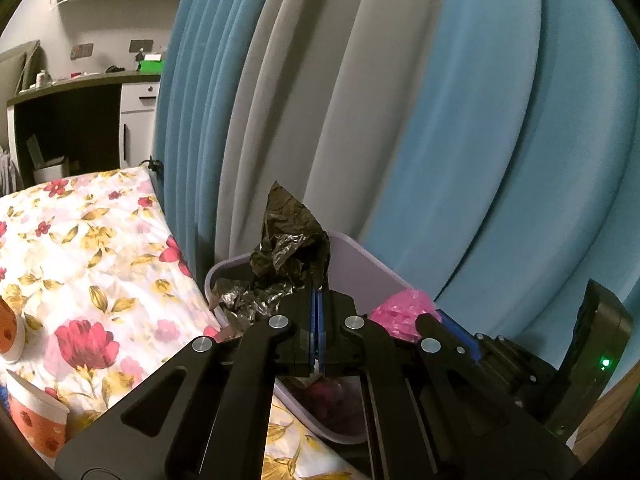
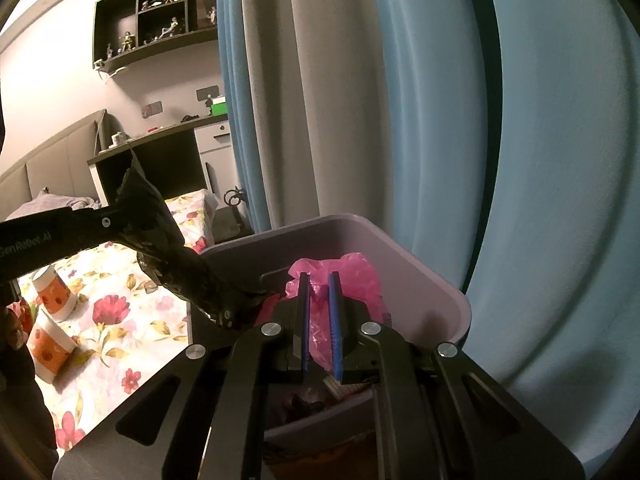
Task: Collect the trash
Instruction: 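Carry the pink bag and black bag in both tools over the purple bin, then open both tools to drop the pink bag and black bag into the bin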
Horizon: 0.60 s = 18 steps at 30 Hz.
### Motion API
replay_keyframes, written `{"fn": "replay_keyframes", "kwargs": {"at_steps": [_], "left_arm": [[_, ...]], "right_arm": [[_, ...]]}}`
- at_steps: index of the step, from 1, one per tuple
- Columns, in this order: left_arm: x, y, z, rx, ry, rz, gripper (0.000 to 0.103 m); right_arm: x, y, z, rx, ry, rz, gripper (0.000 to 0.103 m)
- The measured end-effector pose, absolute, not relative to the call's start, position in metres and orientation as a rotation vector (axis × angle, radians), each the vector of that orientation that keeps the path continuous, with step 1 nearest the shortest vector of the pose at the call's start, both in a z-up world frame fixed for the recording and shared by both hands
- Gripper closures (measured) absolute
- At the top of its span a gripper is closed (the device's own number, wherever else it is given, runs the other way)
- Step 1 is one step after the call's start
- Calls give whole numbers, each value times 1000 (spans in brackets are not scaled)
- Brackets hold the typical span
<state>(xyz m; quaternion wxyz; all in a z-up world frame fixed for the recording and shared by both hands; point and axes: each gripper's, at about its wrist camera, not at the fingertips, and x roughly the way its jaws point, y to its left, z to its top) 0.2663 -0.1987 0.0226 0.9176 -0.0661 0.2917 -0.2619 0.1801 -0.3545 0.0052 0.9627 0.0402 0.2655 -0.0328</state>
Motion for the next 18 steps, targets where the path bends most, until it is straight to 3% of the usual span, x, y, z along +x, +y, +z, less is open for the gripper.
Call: {"fn": "replay_keyframes", "kwargs": {"at_steps": [18], "left_arm": [[280,-216,2,-161,677,-614,103]], "right_arm": [[189,-361,-6,90,573,-56,93]]}}
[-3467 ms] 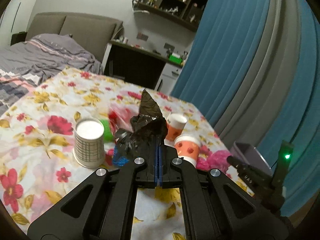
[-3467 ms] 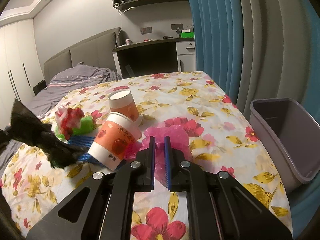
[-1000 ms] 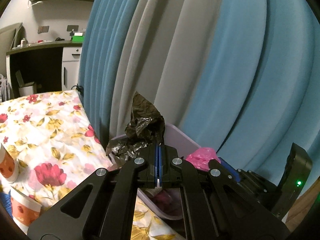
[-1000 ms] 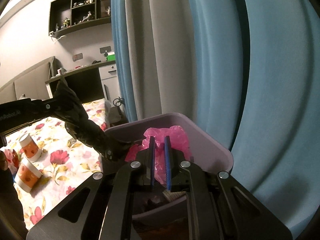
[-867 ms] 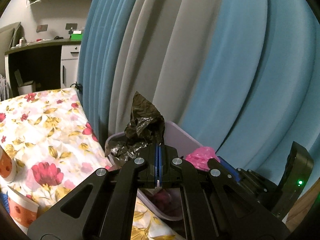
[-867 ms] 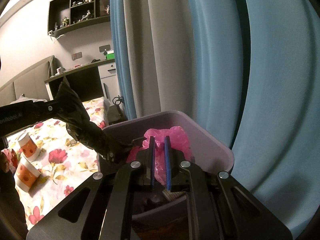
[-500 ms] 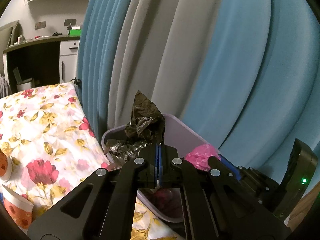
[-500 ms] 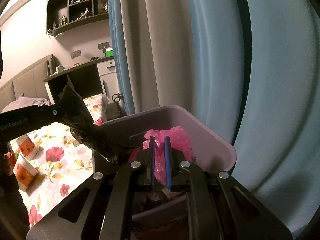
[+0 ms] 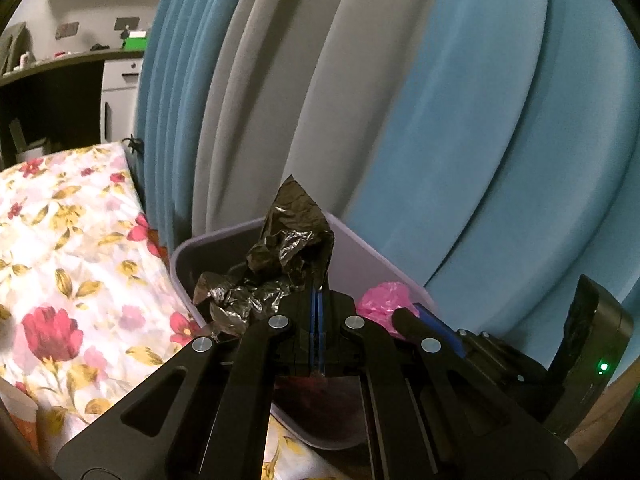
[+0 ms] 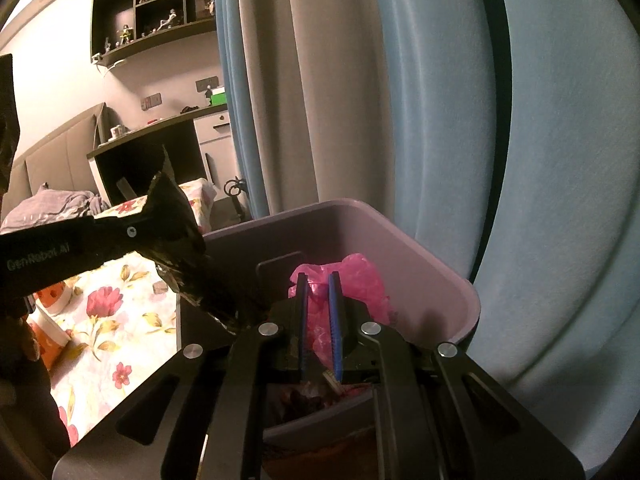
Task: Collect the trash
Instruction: 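Open both tools to drop the pink bag and black bag into the bin, then move both open tools back over the cups on the bed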
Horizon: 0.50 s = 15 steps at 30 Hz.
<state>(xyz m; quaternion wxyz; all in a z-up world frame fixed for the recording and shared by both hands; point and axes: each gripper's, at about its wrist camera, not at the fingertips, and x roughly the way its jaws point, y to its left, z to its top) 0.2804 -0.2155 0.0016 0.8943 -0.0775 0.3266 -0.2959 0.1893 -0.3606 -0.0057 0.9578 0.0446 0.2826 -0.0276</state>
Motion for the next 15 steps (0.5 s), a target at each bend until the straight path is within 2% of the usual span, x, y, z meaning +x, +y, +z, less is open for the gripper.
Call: {"fn": "replay_keyframes", "kwargs": {"at_steps": [1,2,3,4,5,6,12,15], "left_arm": [[281,-216,0,-168,684,-627,102],[282,-216,-1,-175,689,-638,96],[283,-216,-2,-180,691,-648,83],[283,-216,-3,-176,691,-647,71],[282,-216,-3,-174,687,-643,47],[280,-214,-3,-178,675,-637,34],[274,-200,2,-201,634,-591,20],[267,-191,2,-202,620,-552,18]], "right_arm": [[190,-361,-6,90,575,-56,93],[190,-360,-6,90,577,-56,90],[191,-361,-7,92,579,-56,88],[191,-361,-8,94,579,-57,79],[191,-361,-9,96,578,-58,71],[191,-362,-9,98,578,-61,67],[186,-364,-8,109,569,-72,60],[180,-364,-7,110,558,-83,54]]}}
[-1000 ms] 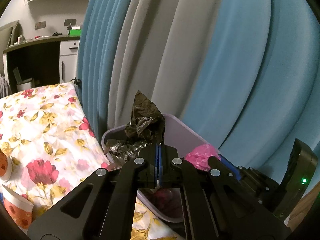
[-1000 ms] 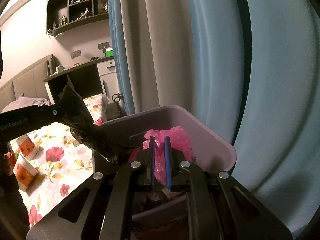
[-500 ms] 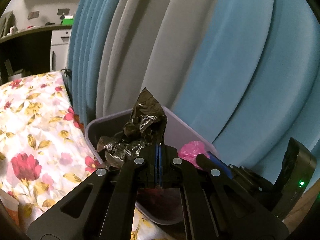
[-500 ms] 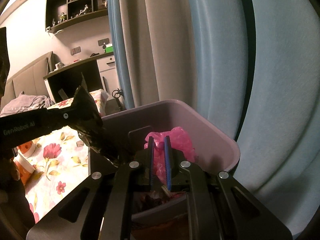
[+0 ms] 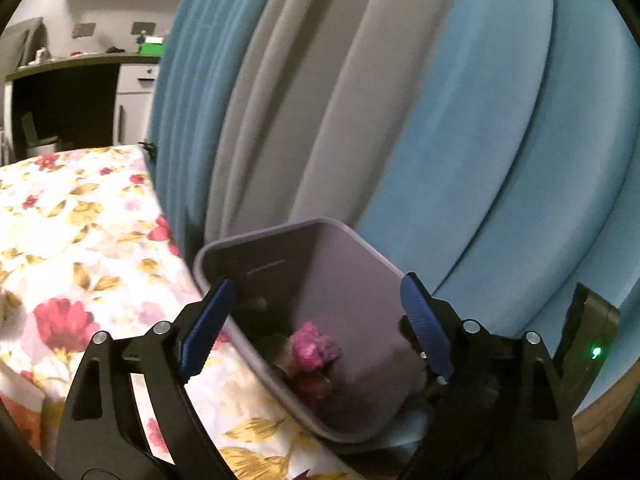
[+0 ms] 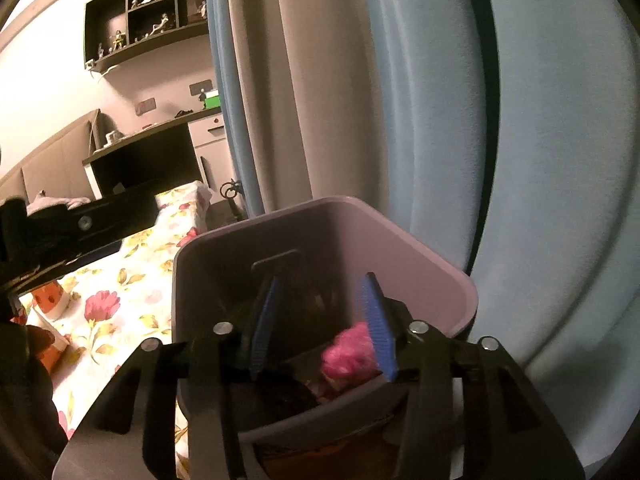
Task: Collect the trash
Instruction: 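Move both open tools back over the cups on the bed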
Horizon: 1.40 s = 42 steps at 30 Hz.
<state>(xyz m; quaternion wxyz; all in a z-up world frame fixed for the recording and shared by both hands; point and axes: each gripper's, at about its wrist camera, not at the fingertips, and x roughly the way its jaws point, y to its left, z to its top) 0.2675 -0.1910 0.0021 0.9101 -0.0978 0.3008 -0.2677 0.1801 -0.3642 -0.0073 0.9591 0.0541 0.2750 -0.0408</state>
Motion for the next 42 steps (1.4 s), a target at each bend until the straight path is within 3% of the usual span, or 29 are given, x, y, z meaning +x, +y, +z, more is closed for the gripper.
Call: {"fn": "replay_keyframes", "kwargs": {"at_steps": [8,14,42], "left_arm": [[241,-157,4,-203,587,-415,17],[208,-122,4,-179,561,-292,17],[78,123,-19,-210,527,282,17]], "right_arm": [[165,-359,-4,112,538,-105,28],[149,-343,4,124,521,-86,19],[117,-135,-6,15,627,261,17]]}}
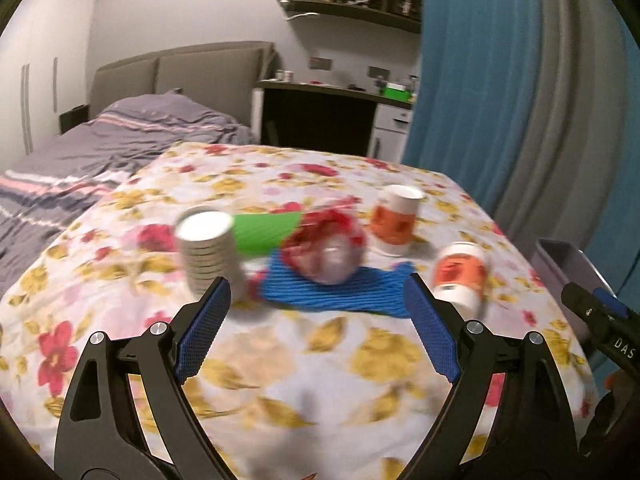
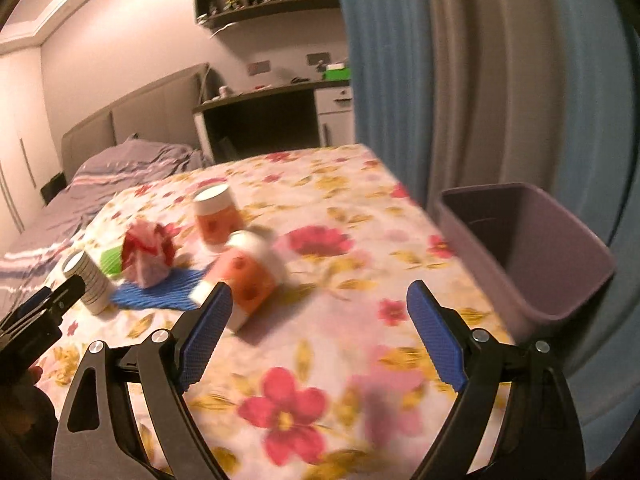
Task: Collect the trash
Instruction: 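Move both open tools back over the cups on the bed, then grasp the white green-grid cup with the left tool while the right tool grasps the orange fruit-print cup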
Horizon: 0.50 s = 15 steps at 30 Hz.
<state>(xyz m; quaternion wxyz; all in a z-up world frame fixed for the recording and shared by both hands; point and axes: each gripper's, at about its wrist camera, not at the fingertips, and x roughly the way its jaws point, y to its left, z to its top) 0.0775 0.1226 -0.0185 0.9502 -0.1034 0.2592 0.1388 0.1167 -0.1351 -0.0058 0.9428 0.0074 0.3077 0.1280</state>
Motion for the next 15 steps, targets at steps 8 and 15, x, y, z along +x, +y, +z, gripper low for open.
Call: {"fn": "replay_keyframes", "kwargs": {"at_steps": [8,15], "left_arm": [[61,169,-28,-258,540,342,17],[57,188,-31,-266,544,349,17]], "right_arm": [[132,-80,-22,-36,676,266,17],[152,-55,-30,-30,722,245,17]]}}
